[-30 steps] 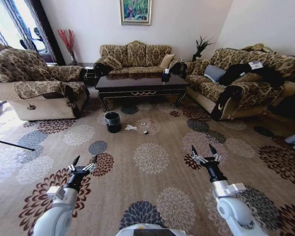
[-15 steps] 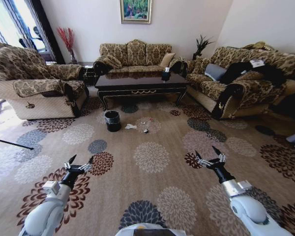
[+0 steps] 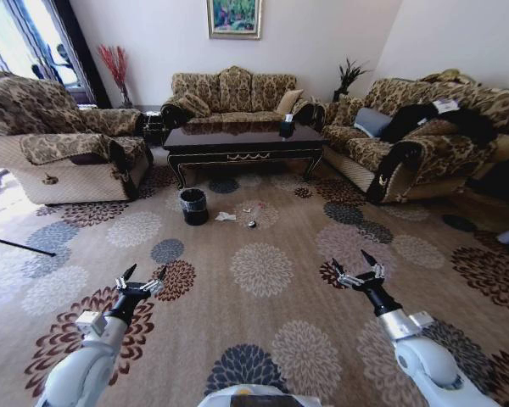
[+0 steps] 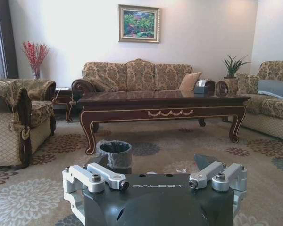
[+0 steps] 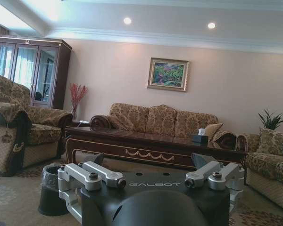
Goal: Move to the front of the table and pick up the trash from the floor, then place it into the trash bin.
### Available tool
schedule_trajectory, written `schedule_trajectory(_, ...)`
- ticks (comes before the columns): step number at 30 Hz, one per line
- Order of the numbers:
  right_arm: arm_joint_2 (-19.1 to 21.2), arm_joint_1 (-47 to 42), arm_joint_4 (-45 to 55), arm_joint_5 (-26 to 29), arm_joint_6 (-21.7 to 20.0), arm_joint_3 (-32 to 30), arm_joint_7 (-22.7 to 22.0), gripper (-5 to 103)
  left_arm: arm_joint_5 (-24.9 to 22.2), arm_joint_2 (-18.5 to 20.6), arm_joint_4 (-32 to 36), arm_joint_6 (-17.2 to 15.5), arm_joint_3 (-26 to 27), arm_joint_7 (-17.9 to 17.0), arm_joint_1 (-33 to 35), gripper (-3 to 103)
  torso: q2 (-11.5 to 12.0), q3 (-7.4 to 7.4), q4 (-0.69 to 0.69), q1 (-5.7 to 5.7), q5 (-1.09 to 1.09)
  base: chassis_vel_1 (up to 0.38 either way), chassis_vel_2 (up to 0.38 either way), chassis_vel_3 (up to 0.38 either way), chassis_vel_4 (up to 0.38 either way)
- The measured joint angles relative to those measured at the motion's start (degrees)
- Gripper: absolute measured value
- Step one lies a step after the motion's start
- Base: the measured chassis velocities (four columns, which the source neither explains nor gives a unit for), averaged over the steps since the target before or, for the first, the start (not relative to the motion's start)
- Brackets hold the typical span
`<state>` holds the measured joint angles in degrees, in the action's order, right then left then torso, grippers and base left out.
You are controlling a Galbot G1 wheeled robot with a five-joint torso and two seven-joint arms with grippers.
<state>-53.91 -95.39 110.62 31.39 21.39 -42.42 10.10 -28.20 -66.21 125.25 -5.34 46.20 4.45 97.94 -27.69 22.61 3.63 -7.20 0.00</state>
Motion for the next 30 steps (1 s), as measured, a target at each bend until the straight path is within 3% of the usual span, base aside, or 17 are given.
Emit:
schedule_trajectory(22,-1.0,0.1,-0.1,-0.6,1.9,0.1,0.8,100,1.3,-1.7,1.5,0.0,-1.5,-0.1,0.2,100,5.1,-3.27,0.01,1.82,-0.01,0.000,0.000,0.000,0.000)
schedule_trajectory(30,-0.8,0.5,0.4,-0.6,2.1,-0.2,0.8,100,-3.3,-1.8,7.1,-0.5,2.0,-1.0,-0.2,100,6.8,-4.38,0.01,2.49,0.00,0.000,0.000,0.000,0.000)
